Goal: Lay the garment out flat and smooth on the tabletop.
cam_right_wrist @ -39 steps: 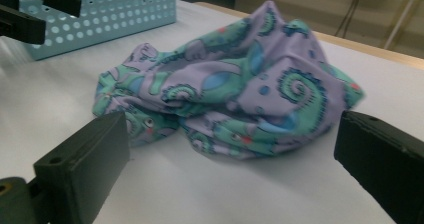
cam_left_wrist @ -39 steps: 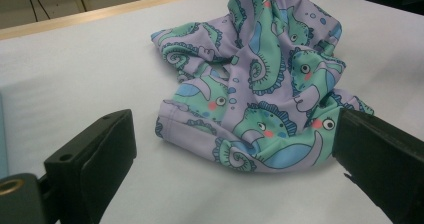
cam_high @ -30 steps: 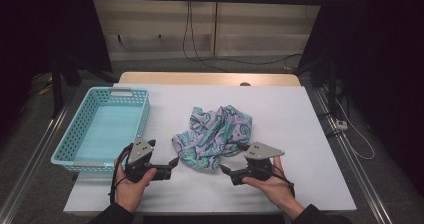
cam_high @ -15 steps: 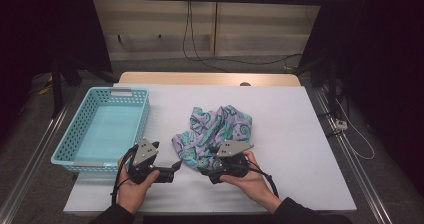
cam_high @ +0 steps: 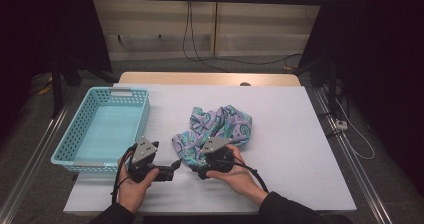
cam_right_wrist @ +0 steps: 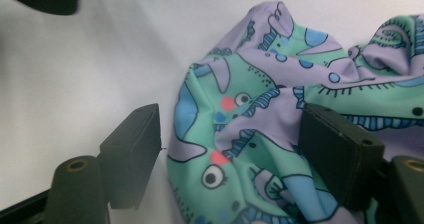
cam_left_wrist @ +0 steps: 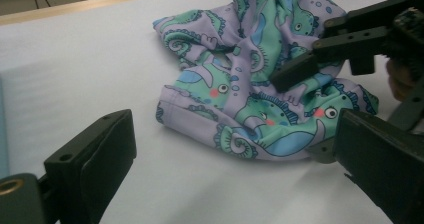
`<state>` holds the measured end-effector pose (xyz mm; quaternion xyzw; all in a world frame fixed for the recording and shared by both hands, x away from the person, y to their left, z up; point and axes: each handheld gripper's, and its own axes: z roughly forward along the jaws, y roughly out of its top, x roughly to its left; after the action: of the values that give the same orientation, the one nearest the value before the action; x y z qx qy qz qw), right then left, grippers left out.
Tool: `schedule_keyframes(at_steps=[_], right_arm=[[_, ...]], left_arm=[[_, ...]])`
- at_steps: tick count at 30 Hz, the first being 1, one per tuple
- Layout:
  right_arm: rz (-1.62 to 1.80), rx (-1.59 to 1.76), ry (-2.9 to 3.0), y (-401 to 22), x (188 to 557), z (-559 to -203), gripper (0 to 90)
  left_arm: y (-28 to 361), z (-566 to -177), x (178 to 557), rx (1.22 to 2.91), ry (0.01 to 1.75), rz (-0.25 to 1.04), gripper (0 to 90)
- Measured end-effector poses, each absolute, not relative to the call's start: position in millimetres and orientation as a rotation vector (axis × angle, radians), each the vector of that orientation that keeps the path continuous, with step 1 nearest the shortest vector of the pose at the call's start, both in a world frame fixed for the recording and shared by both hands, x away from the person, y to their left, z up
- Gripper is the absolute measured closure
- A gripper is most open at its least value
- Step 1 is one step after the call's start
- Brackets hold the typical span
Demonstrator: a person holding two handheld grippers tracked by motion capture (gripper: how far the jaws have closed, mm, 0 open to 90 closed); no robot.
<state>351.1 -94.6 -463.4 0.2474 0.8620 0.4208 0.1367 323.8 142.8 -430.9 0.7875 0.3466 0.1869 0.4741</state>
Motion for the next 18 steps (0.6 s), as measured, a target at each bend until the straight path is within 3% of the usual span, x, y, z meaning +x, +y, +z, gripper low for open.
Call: schedule_keyframes(at_steps=[6, 11, 15, 18], right_arm=[[1.189, 0.692, 2.534, -91.2, 354.1, -468.3, 21.9], [1.164, 0.736, 2.542, -92.2, 356.3, -468.3, 36.5], [1.143, 0.744, 2.547, -99.8, 359.1, -465.1, 66.8], [1.172, 0.788, 2.551, -107.6, 363.6, -463.4, 77.8]], left_arm=[[140.0, -431.5, 324.1, 1.947, 0.819, 0.456, 4.1], [137.0, -431.5, 323.2, 1.952, 0.783, 0.448, 4.0], [132.4, -431.2, 322.0, 1.981, 0.747, 0.441, 4.0], [130.1, -432.4, 322.8, 1.984, 0.739, 0.437, 3.6]])
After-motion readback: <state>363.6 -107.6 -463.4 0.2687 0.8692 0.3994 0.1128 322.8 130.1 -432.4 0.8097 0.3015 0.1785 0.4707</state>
